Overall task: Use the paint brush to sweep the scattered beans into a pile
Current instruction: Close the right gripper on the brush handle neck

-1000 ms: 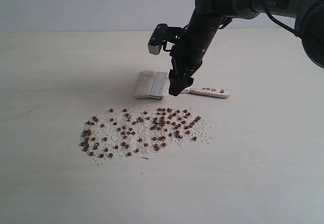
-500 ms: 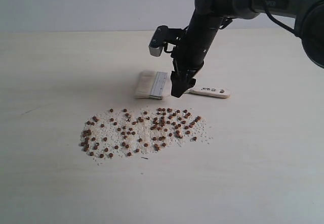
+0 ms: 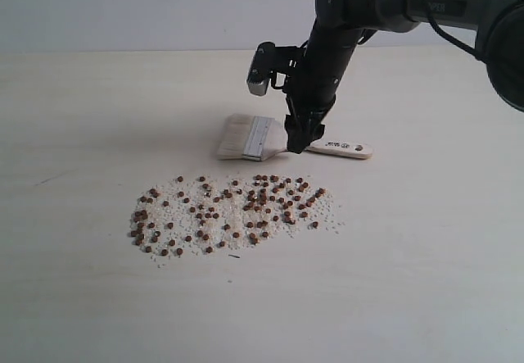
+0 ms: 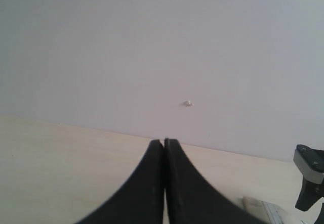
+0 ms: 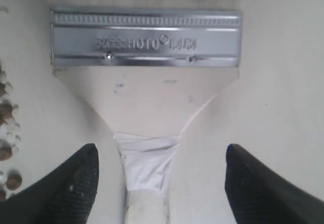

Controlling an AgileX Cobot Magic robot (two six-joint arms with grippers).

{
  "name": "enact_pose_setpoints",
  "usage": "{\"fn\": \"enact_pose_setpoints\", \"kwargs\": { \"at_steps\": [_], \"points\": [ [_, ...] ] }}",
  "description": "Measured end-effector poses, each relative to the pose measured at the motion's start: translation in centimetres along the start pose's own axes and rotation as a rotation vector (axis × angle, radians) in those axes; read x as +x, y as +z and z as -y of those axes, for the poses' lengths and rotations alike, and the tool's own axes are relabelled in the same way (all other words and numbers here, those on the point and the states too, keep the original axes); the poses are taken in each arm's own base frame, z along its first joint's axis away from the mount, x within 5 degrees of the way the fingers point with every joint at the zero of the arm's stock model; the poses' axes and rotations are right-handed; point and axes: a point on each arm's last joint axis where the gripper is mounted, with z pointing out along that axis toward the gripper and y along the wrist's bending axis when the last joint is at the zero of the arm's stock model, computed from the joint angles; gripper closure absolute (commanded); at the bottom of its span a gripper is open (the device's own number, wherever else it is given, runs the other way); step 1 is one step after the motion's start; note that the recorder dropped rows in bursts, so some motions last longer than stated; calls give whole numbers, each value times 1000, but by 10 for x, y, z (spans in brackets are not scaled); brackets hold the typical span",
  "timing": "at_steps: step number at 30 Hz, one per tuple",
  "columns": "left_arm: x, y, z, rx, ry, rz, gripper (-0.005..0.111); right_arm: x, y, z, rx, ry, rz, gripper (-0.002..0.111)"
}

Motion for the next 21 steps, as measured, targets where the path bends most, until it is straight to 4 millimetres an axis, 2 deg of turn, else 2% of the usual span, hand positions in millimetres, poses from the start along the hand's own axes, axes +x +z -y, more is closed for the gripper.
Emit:
{"fn": "enact_pose_setpoints", "kwargs": {
  "at_steps": [4, 14, 16, 18, 21],
  "points": [
    [0, 0, 0, 0, 0, 0, 107, 4, 12, 0, -11, -9, -33, 43],
    [0, 0, 0, 0, 0, 0, 107, 3, 12, 2, 6, -35, -22, 45],
    [0, 0, 0, 0, 0, 0, 107, 3, 12, 2, 7, -45, -24, 48],
    [0, 0, 0, 0, 0, 0, 107, -1, 12, -1, 11, -70, -29, 58],
    [0, 0, 0, 0, 0, 0, 107, -6, 13, -6, 11, -92, -33, 66]
  ]
}}
